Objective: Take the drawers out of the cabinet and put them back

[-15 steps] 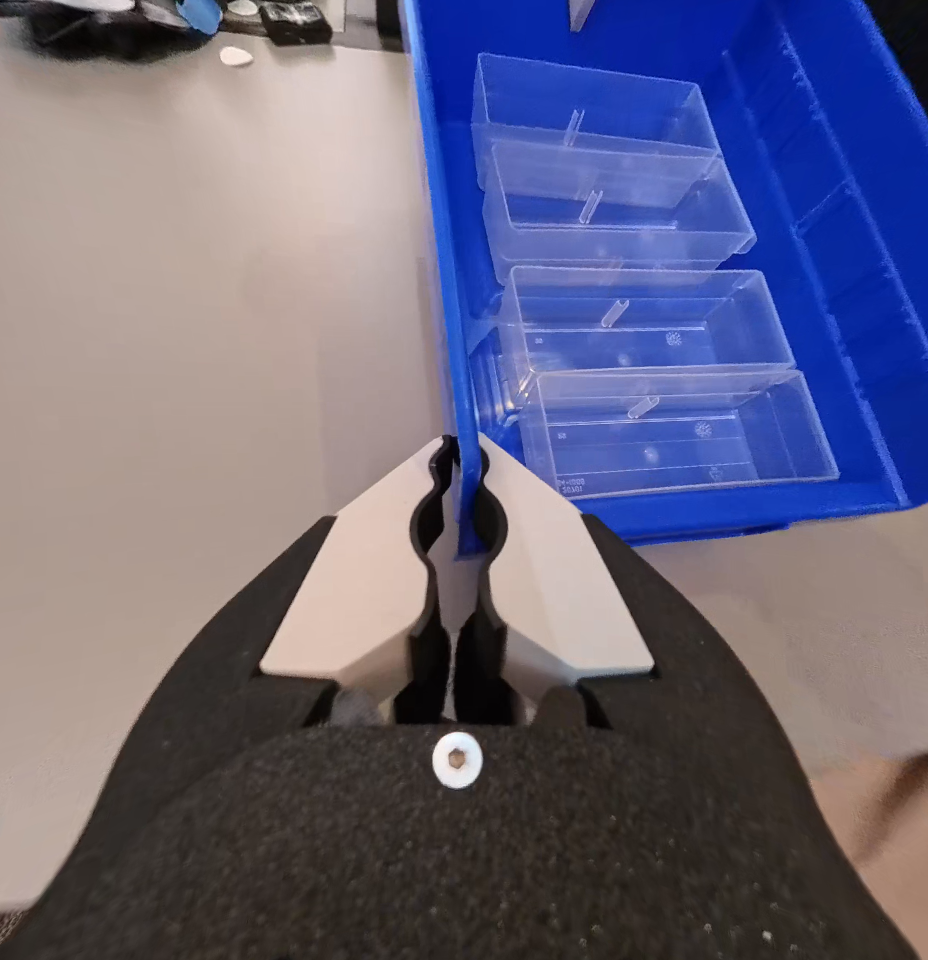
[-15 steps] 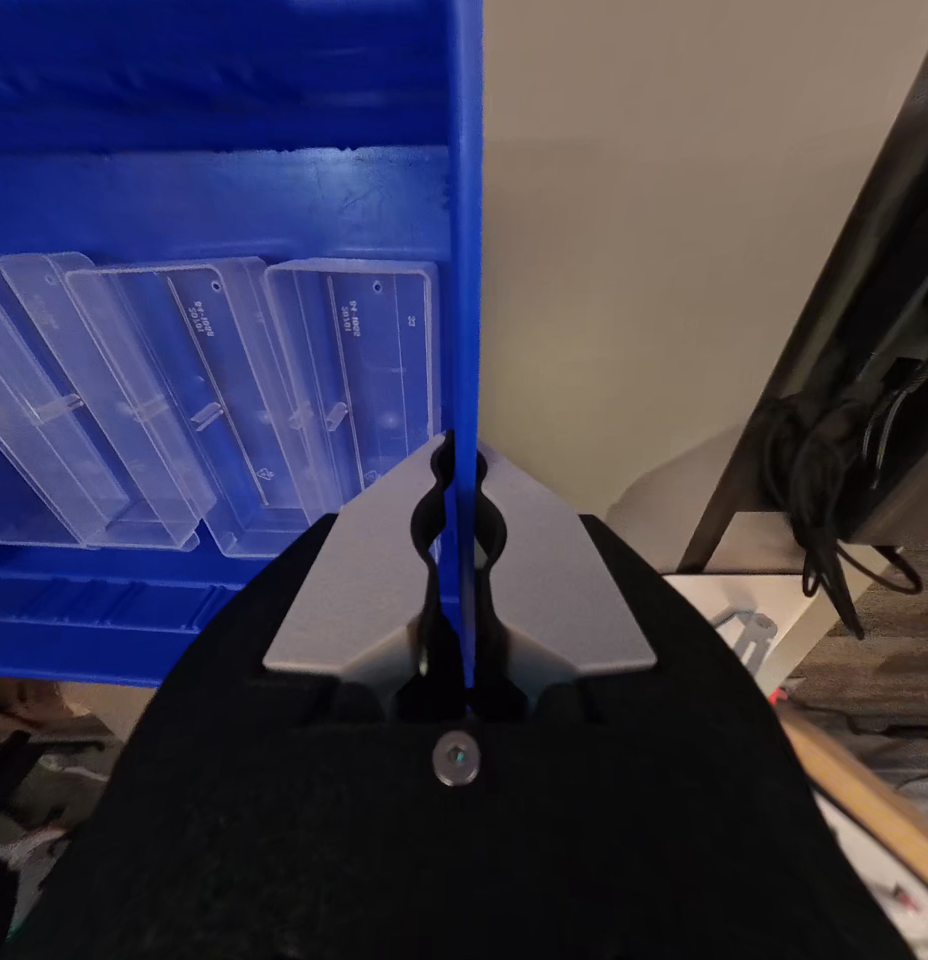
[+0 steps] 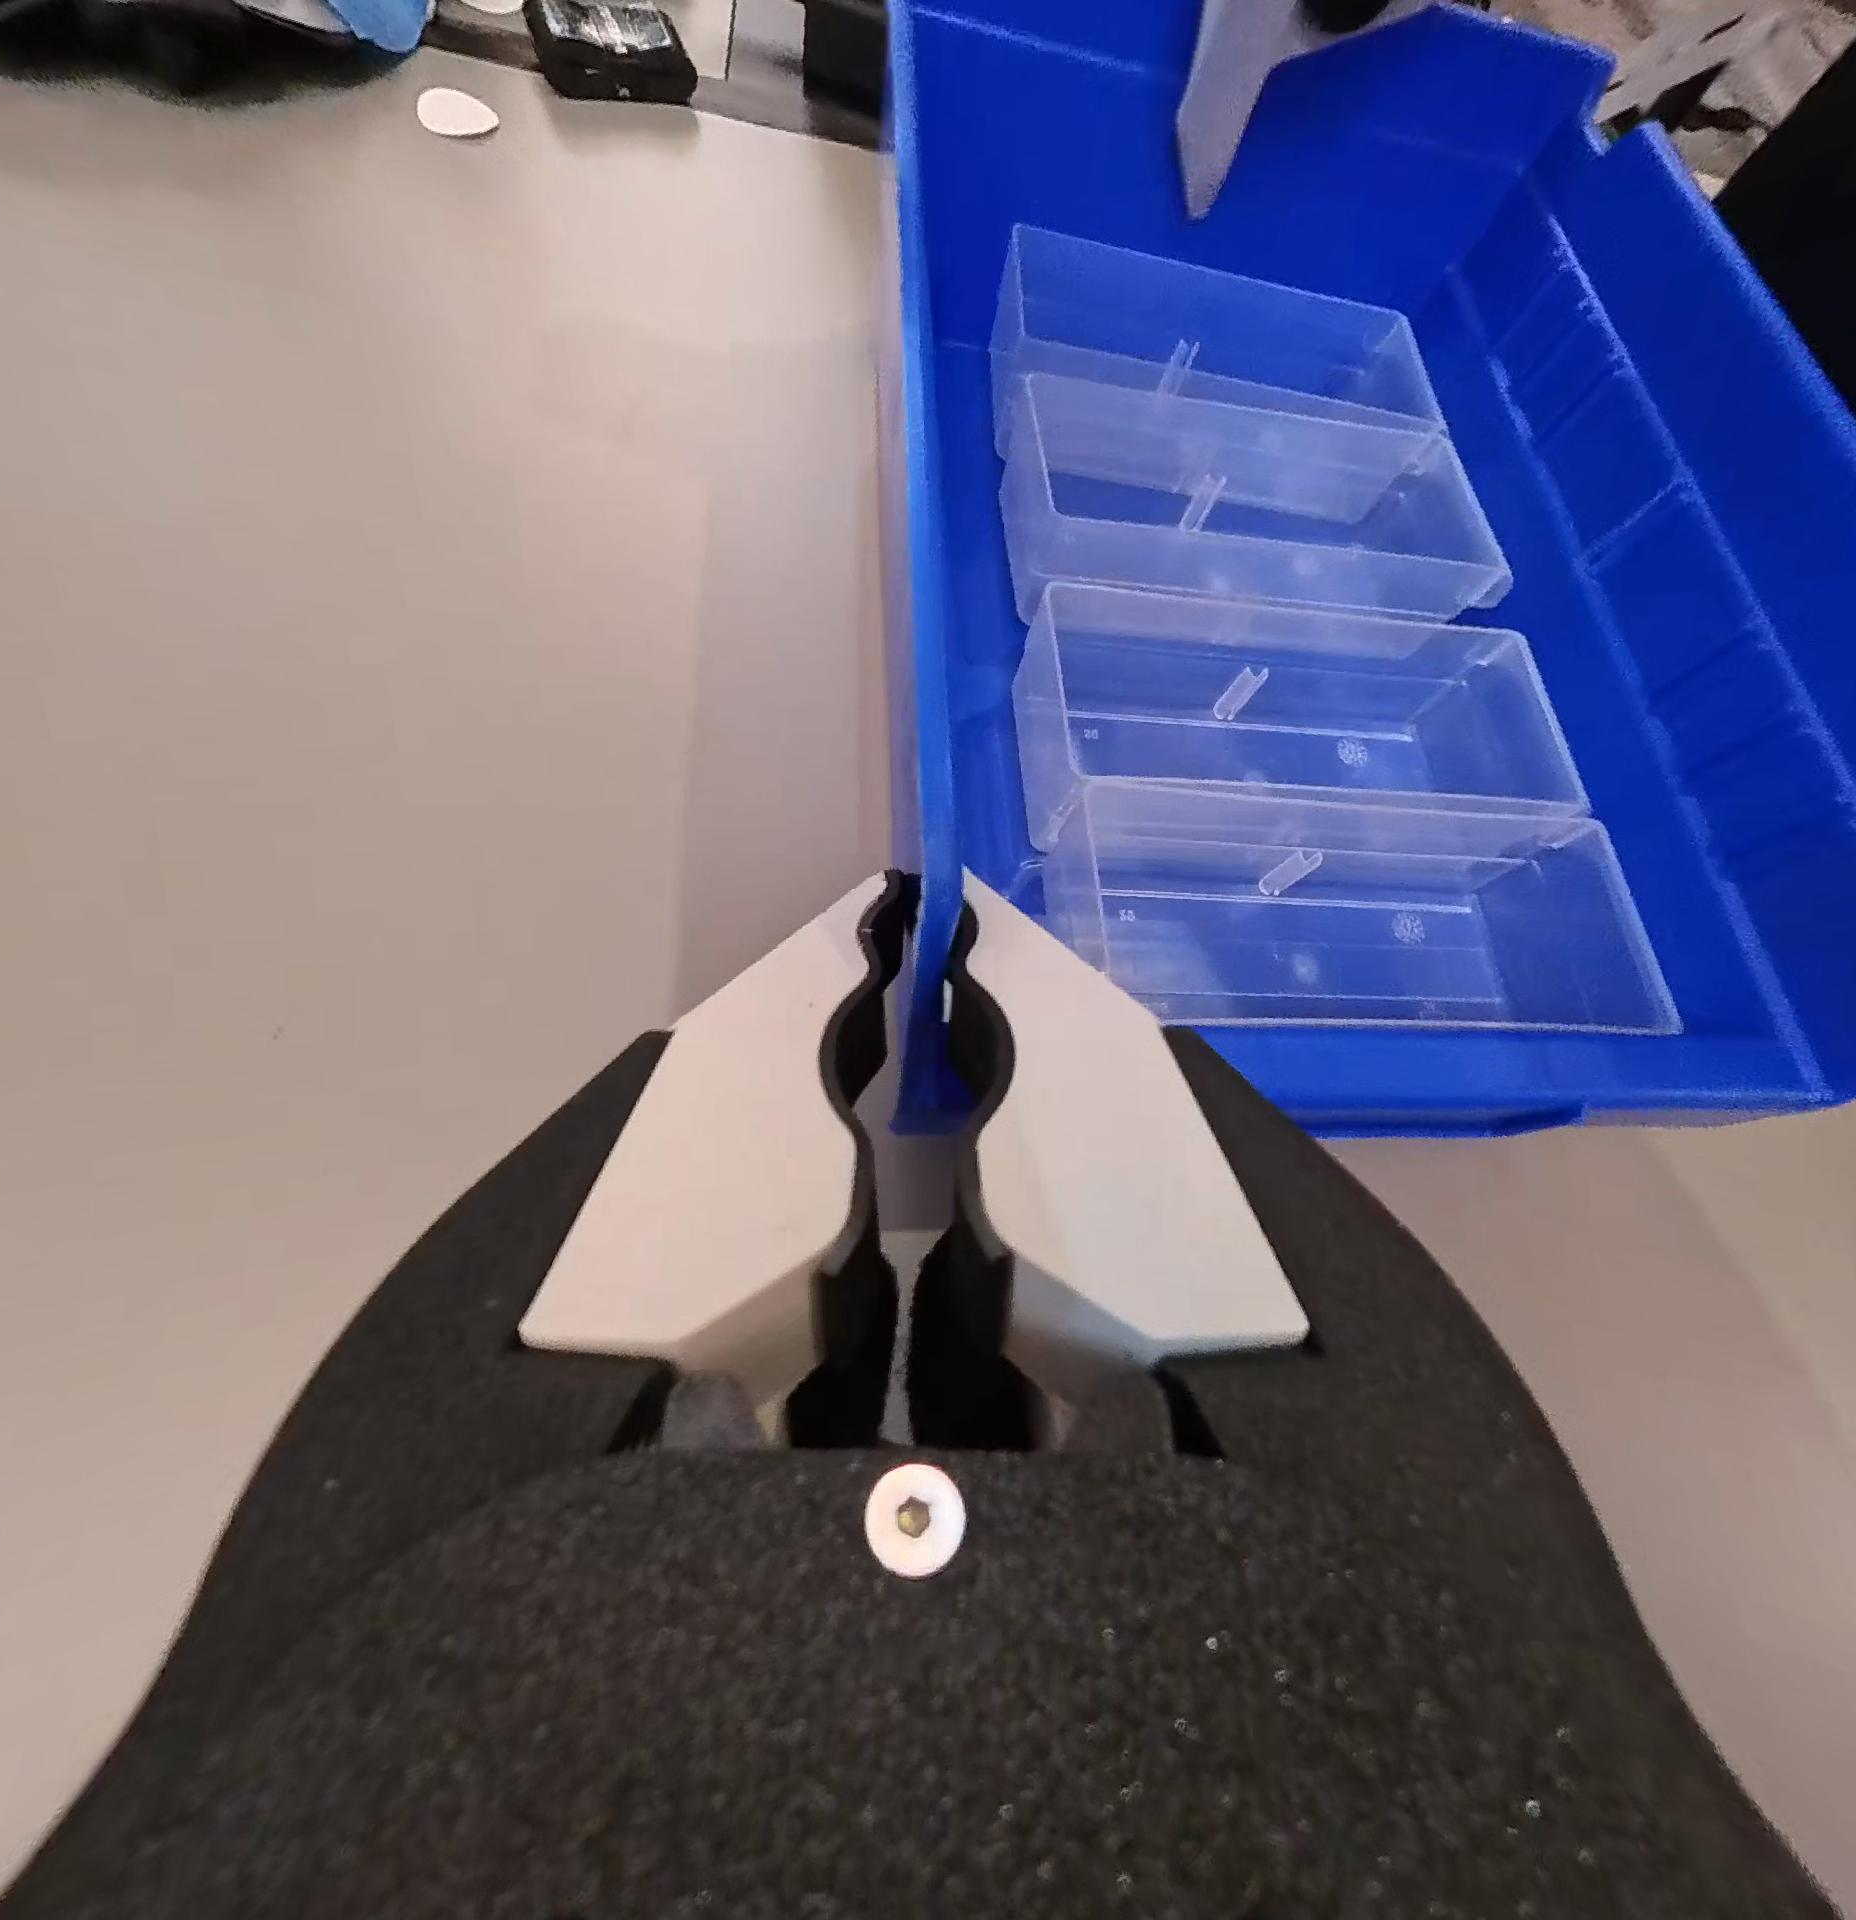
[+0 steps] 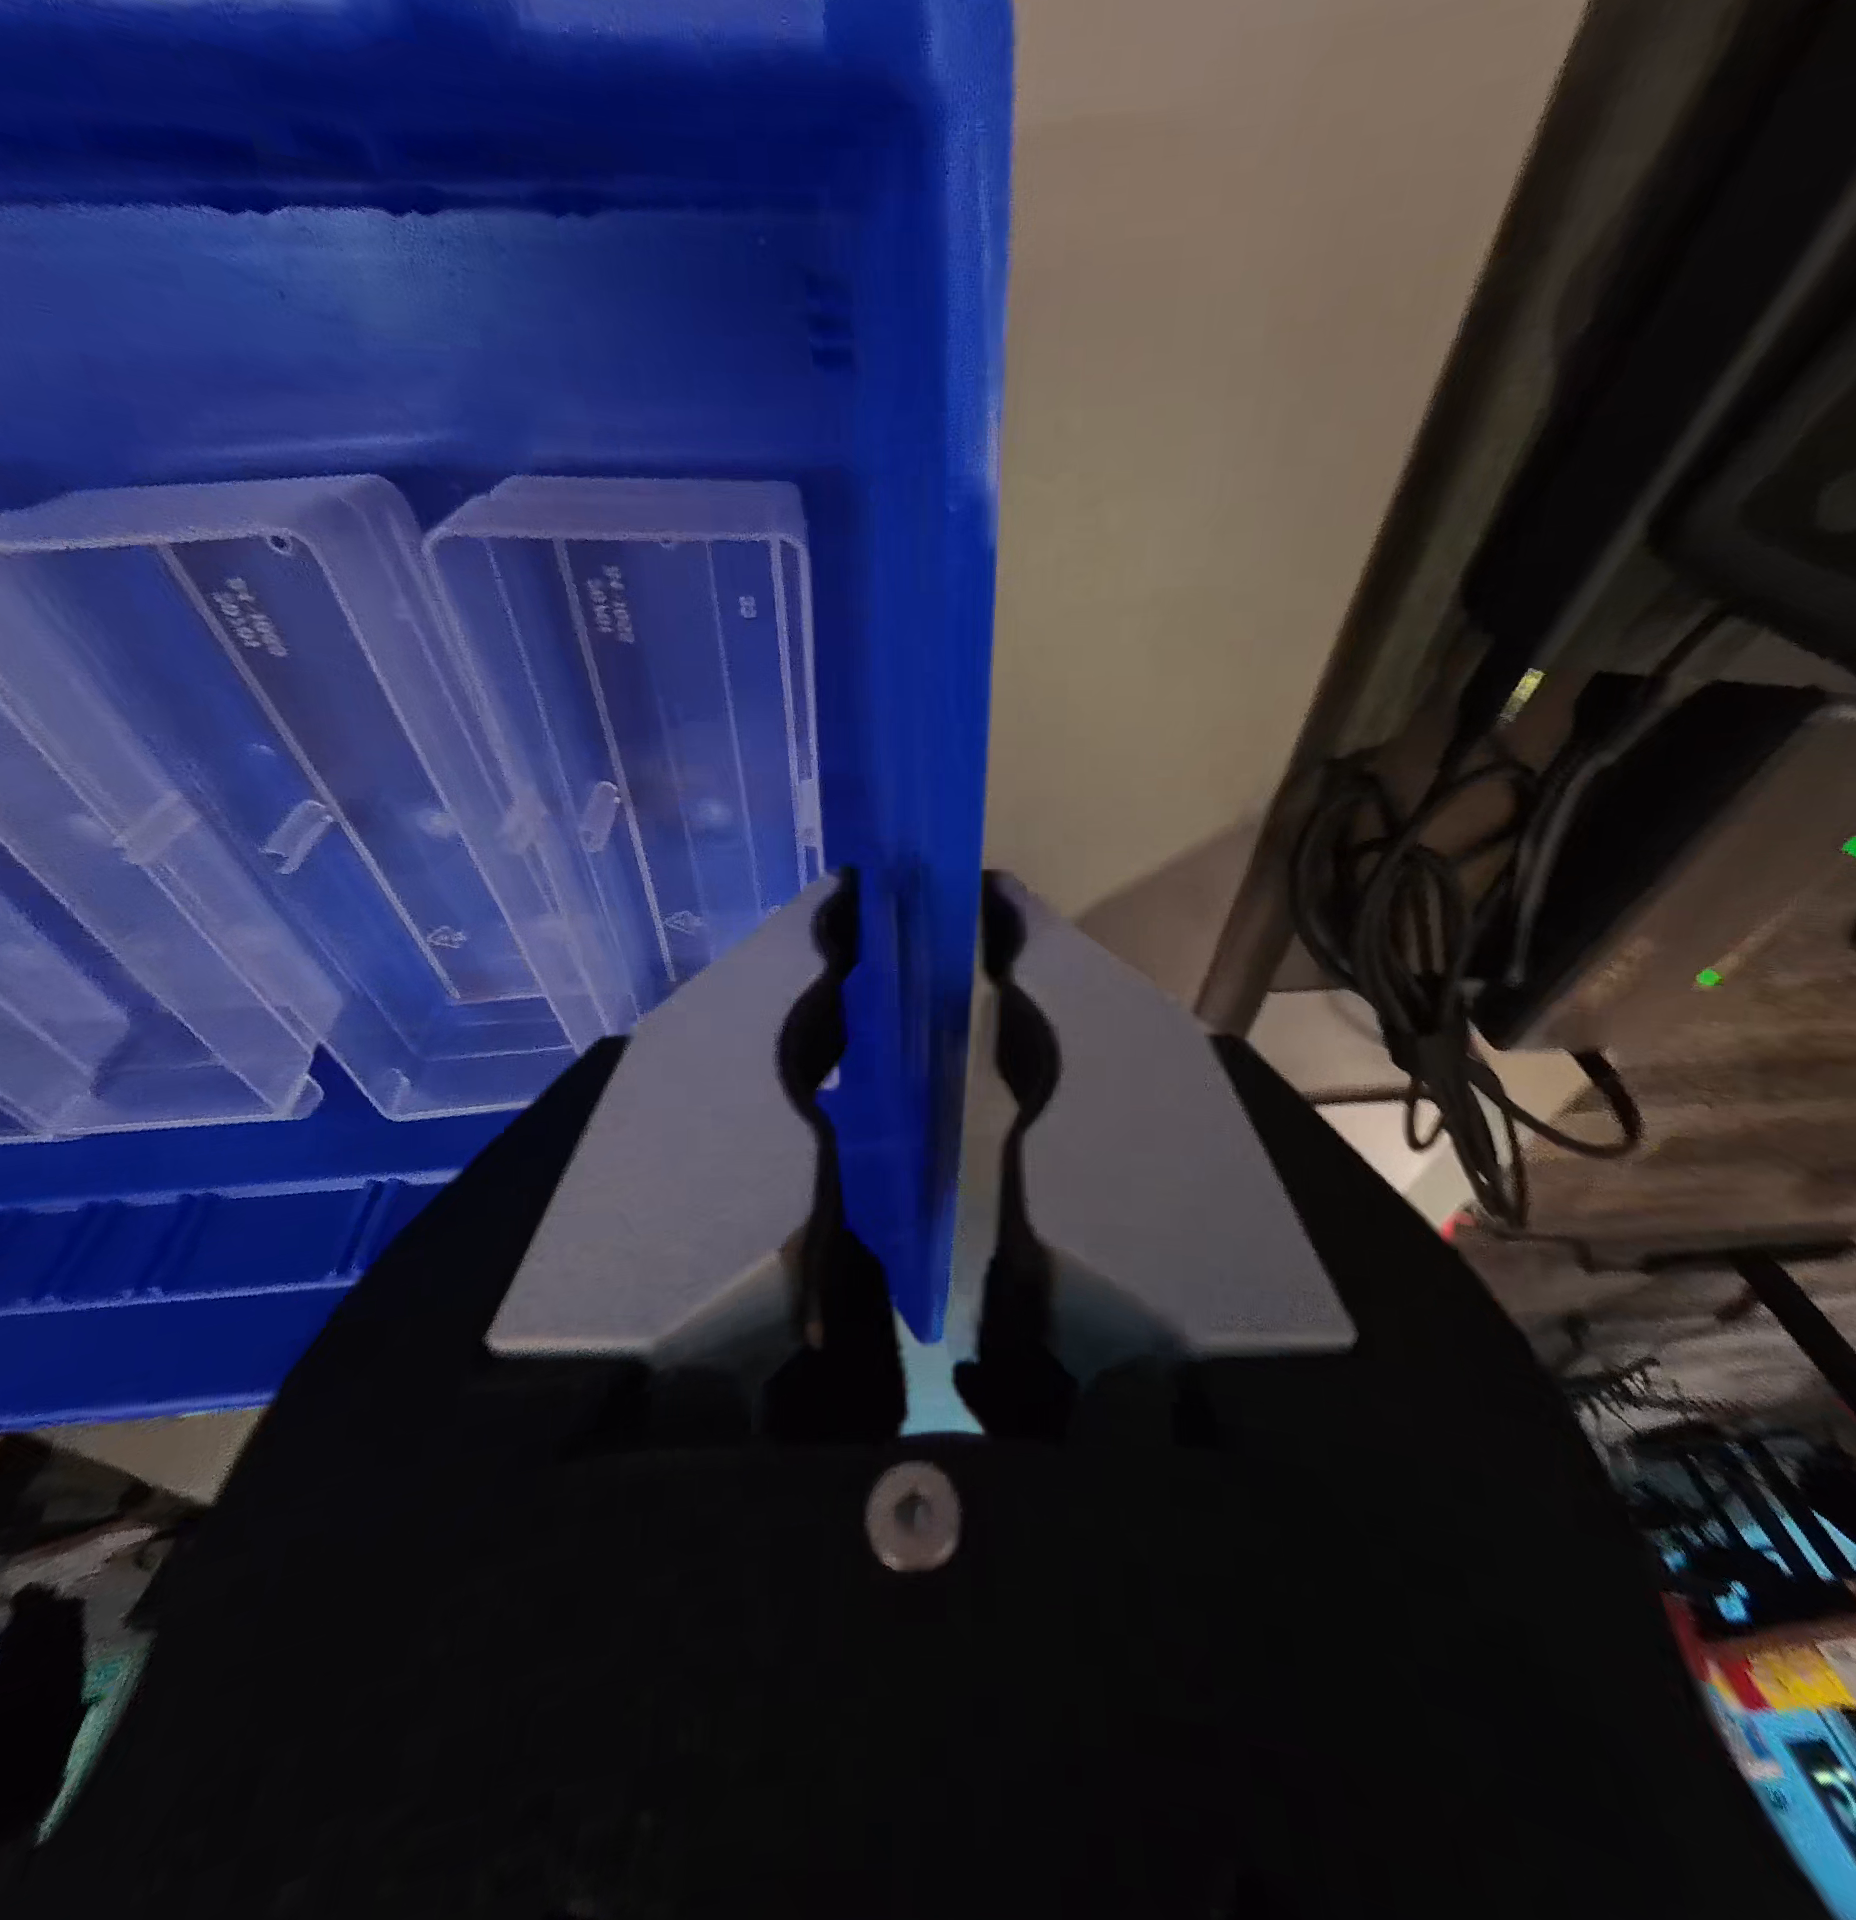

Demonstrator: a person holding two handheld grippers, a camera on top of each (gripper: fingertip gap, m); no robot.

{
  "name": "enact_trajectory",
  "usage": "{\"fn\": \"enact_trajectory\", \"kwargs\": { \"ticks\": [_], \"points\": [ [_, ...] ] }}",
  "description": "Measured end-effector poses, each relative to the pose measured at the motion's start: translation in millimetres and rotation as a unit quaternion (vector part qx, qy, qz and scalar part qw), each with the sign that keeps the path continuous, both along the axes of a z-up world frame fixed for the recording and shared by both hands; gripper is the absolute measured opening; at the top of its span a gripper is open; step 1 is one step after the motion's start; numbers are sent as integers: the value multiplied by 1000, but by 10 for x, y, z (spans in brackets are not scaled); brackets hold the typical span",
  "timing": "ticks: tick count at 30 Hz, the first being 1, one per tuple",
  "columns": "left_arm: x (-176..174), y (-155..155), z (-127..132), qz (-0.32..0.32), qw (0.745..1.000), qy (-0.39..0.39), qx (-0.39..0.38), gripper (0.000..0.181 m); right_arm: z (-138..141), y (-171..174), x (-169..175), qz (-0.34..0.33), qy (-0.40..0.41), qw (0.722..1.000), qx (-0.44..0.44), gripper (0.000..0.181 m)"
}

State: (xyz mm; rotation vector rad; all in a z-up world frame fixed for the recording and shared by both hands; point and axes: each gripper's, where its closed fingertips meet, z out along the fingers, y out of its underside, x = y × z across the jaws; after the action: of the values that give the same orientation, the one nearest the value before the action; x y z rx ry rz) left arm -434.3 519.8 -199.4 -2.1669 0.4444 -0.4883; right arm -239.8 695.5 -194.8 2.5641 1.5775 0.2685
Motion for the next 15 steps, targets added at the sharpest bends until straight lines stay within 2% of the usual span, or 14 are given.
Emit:
{"fn": "enact_trajectory", "kwargs": {
  "ticks": [3,4,6,8,11,13,15],
  "points": [
    [38,39,1,3,1000,-11,-6,3,318,43,-69,3,19,999,49,48],
    [37,46,7,2,1000,-10,-6,3,493,73,-116,5,32,996,81,52],
    [1,45,61,9,1000,-15,0,17,914,53,-271,2,86,985,151,52],
    [-63,1,154,17,1000,-16,13,26,1405,-126,-438,-12,157,963,218,52],
    [-197,-108,392,32,999,-8,42,30,2226,-768,-394,-55,226,917,325,51],
    [-227,-226,752,42,994,-34,93,26,2751,-1409,-335,-78,325,854,398,42],
    [-121,-406,1112,36,989,-60,134,25,3011,-2124,-202,-78,404,796,444,40]
  ]
}}
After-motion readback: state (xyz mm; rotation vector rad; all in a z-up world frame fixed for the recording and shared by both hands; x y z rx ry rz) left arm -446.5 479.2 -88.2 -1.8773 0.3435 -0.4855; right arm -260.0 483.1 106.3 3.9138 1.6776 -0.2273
